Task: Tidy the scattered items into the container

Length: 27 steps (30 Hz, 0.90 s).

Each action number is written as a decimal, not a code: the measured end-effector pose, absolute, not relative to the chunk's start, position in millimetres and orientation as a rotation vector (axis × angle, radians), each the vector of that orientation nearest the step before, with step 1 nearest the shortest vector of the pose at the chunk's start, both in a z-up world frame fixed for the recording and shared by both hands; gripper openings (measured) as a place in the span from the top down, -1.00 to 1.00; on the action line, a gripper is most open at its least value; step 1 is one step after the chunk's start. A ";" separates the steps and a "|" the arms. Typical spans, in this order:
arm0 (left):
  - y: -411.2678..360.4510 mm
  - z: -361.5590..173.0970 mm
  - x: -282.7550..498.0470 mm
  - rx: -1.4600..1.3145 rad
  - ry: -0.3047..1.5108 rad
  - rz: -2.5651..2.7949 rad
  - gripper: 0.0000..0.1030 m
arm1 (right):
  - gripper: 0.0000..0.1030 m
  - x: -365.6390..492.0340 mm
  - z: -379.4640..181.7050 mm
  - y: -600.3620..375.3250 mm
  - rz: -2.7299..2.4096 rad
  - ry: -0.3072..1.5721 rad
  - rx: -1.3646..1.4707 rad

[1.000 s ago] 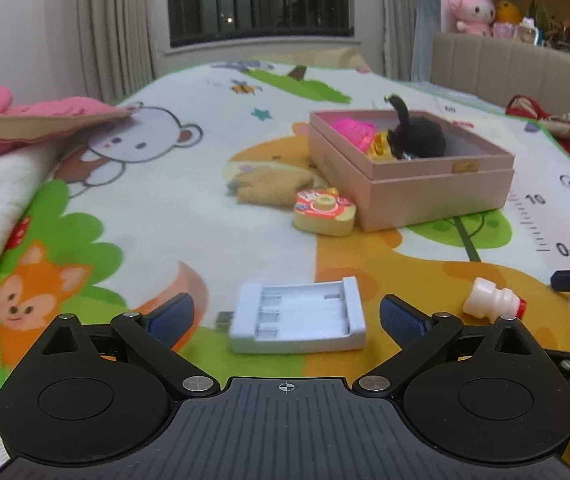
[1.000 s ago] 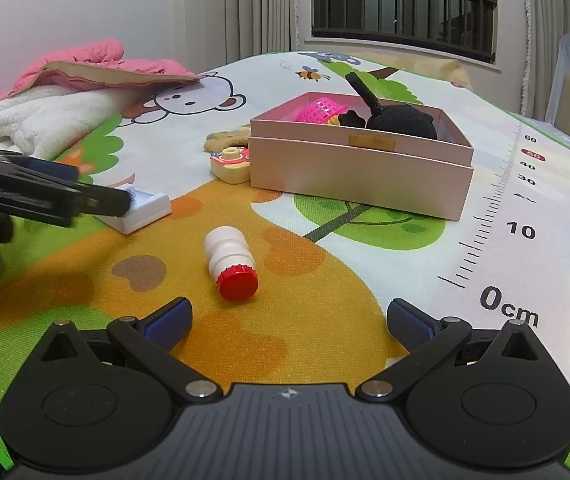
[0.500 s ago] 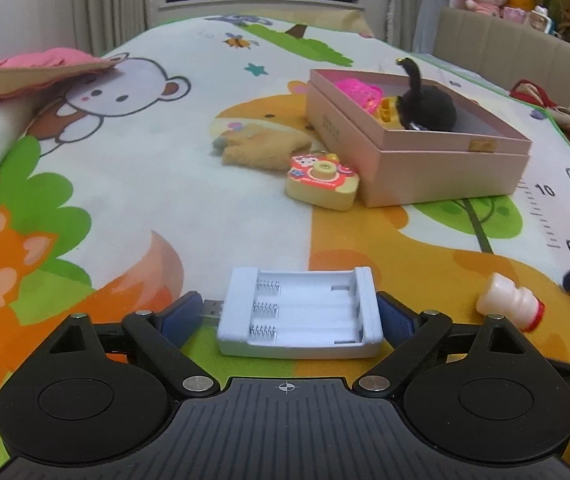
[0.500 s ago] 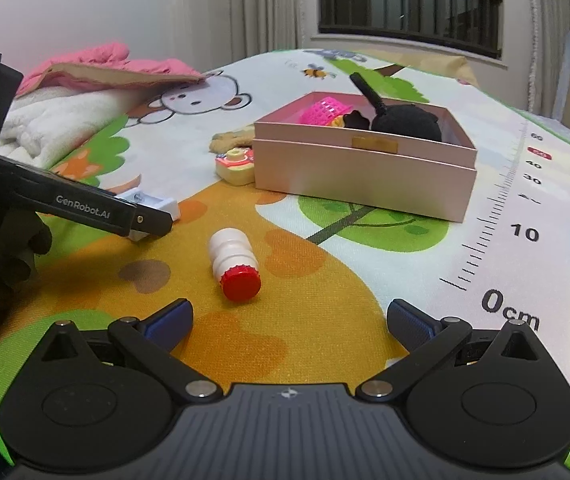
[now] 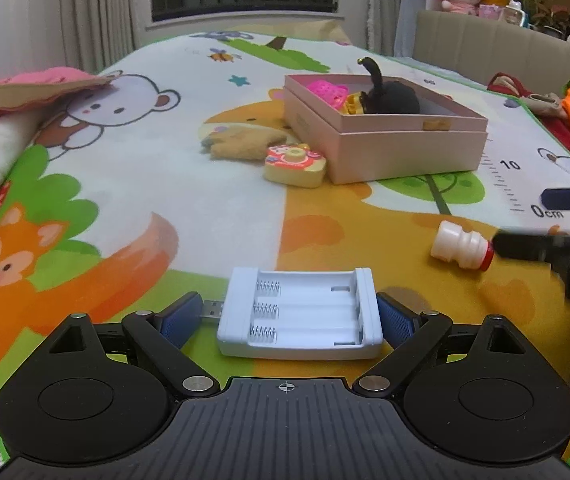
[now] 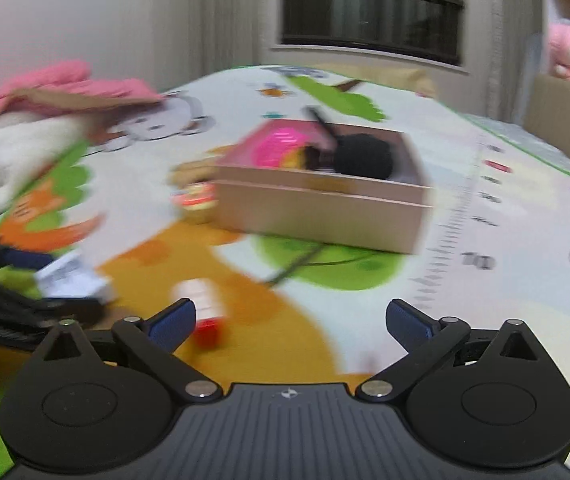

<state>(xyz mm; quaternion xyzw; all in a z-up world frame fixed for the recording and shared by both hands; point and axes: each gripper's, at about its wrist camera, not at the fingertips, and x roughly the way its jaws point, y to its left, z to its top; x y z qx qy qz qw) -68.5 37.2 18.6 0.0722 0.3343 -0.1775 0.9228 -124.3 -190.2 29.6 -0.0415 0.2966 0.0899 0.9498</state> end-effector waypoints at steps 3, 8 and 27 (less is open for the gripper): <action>48.7 18.9 -72.0 0.135 0.692 -0.355 -0.84 | -0.77 -130.1 24.9 -167.4 0.210 0.580 -0.236; 61.7 18.4 -80.9 0.101 0.688 -0.345 -0.84 | -0.76 -118.0 26.4 -181.3 0.022 0.534 -0.329; 67.6 16.0 -86.8 0.049 0.674 -0.349 -0.85 | -0.47 -91.0 18.3 -174.2 0.393 0.666 -0.192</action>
